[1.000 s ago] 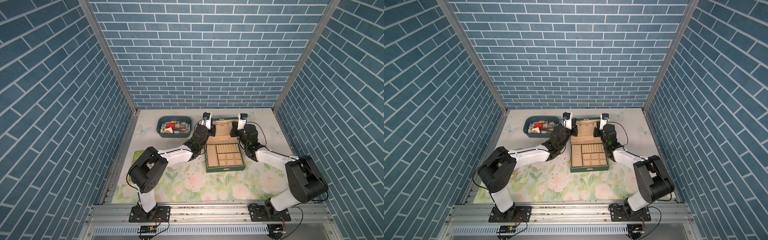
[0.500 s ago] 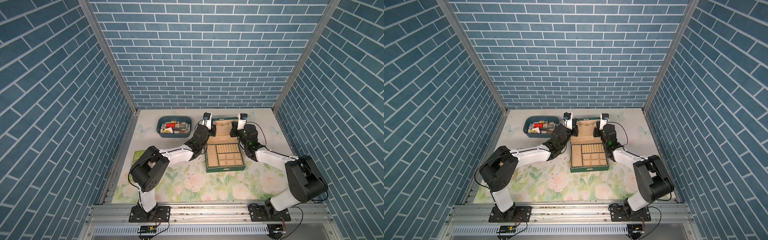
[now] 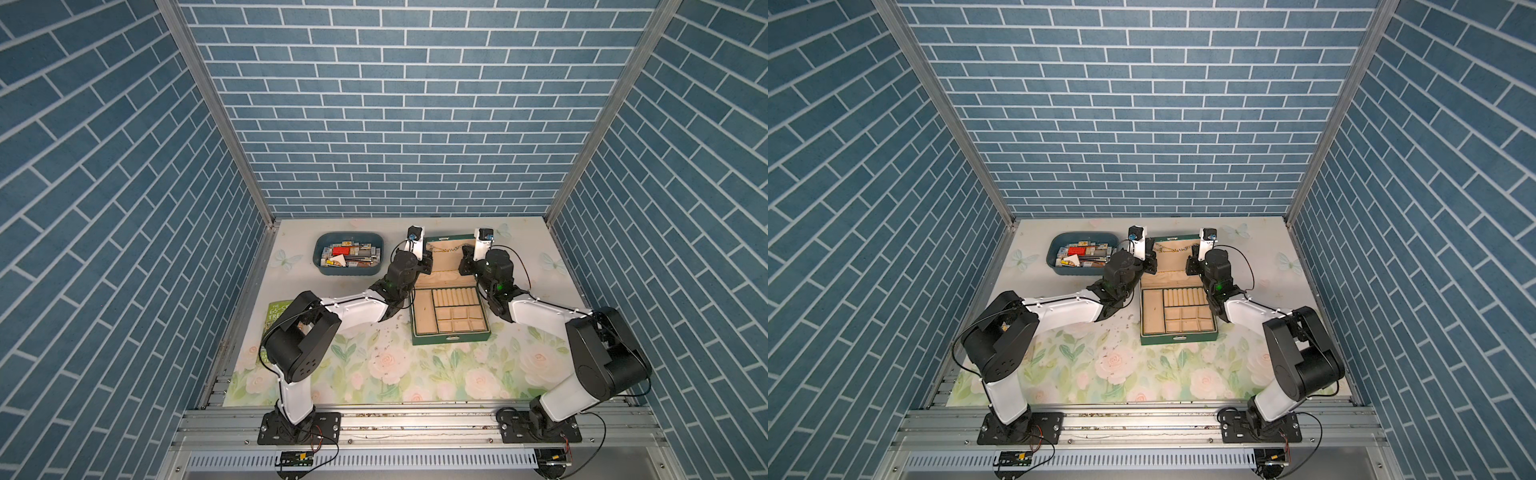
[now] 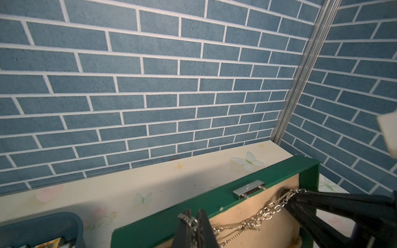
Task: Put jewelry chain into jewelry box
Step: Hang the necklace on the jewelry box clasp.
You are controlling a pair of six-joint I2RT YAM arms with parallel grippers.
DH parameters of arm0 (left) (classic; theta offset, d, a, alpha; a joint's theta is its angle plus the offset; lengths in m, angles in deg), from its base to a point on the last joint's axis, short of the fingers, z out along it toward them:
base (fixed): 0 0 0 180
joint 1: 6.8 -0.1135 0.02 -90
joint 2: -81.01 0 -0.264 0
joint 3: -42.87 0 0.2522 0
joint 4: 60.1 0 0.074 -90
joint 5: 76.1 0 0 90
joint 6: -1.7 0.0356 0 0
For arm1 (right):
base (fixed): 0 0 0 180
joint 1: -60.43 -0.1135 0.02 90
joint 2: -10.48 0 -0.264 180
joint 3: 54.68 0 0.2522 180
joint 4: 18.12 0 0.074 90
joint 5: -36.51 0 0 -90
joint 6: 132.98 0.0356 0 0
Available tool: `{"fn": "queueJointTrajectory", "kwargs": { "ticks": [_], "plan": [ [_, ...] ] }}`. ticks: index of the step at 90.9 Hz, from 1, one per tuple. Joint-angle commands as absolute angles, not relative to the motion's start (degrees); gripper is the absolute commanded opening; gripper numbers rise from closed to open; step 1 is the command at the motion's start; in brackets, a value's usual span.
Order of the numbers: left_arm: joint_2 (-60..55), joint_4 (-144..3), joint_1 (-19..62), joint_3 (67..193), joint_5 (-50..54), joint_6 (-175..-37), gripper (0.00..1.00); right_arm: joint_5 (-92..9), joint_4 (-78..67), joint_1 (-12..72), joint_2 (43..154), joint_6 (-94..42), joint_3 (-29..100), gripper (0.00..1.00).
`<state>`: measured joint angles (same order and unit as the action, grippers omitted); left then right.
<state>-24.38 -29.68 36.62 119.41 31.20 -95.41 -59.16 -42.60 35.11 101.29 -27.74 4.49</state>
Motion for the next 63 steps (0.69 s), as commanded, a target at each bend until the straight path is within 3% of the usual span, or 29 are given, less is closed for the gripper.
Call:
{"fn": "queueJointTrajectory", "kwargs": {
  "ticks": [1,63],
  "plan": [
    [-26.13,-29.75,36.38,120.66,31.34,-96.01,0.0,-58.5,-44.17,35.42,102.13,-26.04,4.67,0.0],
    [-21.14,-23.33,36.6,112.87,29.37,-95.68,0.0,-57.26,-45.4,35.03,98.94,-24.61,1.27,0.0]
  ]
}}
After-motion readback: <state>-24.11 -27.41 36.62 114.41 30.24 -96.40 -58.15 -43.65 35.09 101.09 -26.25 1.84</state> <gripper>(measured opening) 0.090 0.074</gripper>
